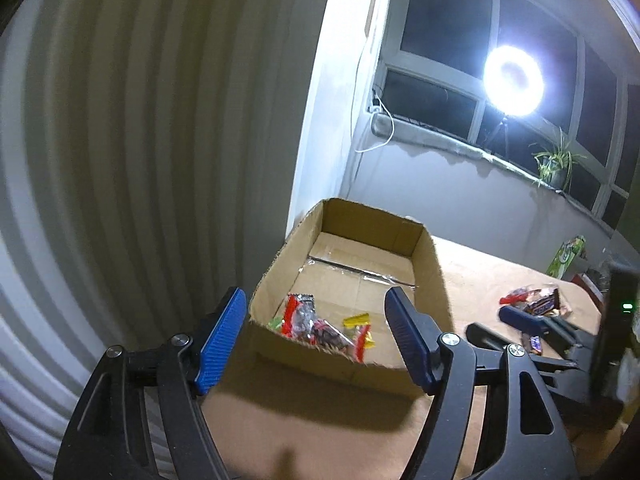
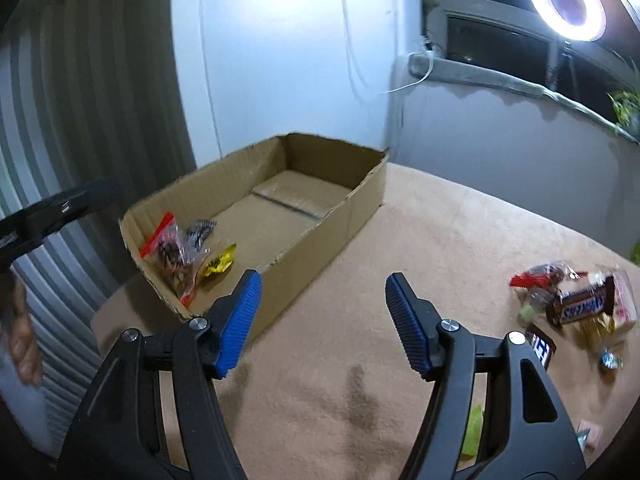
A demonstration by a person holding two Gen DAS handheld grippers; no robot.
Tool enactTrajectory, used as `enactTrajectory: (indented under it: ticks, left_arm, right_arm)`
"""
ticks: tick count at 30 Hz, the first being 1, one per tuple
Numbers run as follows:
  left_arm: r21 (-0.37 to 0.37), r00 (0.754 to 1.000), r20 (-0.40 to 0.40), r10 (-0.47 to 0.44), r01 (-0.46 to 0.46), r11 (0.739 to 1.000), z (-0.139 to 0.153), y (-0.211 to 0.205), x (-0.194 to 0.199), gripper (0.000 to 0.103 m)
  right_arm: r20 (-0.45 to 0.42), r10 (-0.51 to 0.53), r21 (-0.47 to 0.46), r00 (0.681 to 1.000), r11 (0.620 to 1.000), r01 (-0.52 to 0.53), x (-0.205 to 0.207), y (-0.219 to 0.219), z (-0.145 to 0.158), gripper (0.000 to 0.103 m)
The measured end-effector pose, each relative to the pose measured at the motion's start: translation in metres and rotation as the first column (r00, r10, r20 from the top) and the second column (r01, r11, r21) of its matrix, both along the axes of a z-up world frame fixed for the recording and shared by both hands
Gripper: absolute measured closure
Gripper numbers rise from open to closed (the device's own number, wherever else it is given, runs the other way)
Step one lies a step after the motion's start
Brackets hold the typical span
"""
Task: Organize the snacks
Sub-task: 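Move both open grippers back to the snack pile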
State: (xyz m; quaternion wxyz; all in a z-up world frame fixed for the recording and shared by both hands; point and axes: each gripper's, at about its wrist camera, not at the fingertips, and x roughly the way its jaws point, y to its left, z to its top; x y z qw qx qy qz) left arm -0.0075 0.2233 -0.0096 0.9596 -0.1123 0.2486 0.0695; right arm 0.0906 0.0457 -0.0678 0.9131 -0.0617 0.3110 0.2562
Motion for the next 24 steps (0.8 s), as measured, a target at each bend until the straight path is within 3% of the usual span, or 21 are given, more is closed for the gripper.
enactTrajectory:
  ticks: [3, 10, 17, 24]
  left_arm:
    - [0.011, 1.0, 0.009, 0.001, -0.001, 1.0, 0.008, -0.009, -0.012, 0.025]
    - [0.036, 0.996, 0.014, -0.088, 0.087, 0.996, 0.018, -0.05, -0.012, 0.024]
    - [0.049, 0.979, -0.019, -0.202, 0.203, 0.978, 0.011, -0.106, 0.005, 0.024]
    - [0.07, 0.956, -0.066, -0.285, 0.29, 0.955, -0.002, -0.149, 0.013, 0.024]
  right_arm:
    - [-0.053, 0.039, -0.001, 0.998, 0.999, -0.039, -0.005, 0.0, -0.004, 0.036]
    - [0.061, 0.023, 0.017, 0.998, 1.0, -0.024, -0.044, -0.037, 0.018, 0.036]
    - [0.142, -0.059, -0.06, 0.988, 0.996, 0.068, -0.082, -0.105, 0.013, 0.036]
    - [0.101, -0.165, -0.079, 0.981, 0.982, 0.174, -0.099, -0.174, -0.009, 0.036]
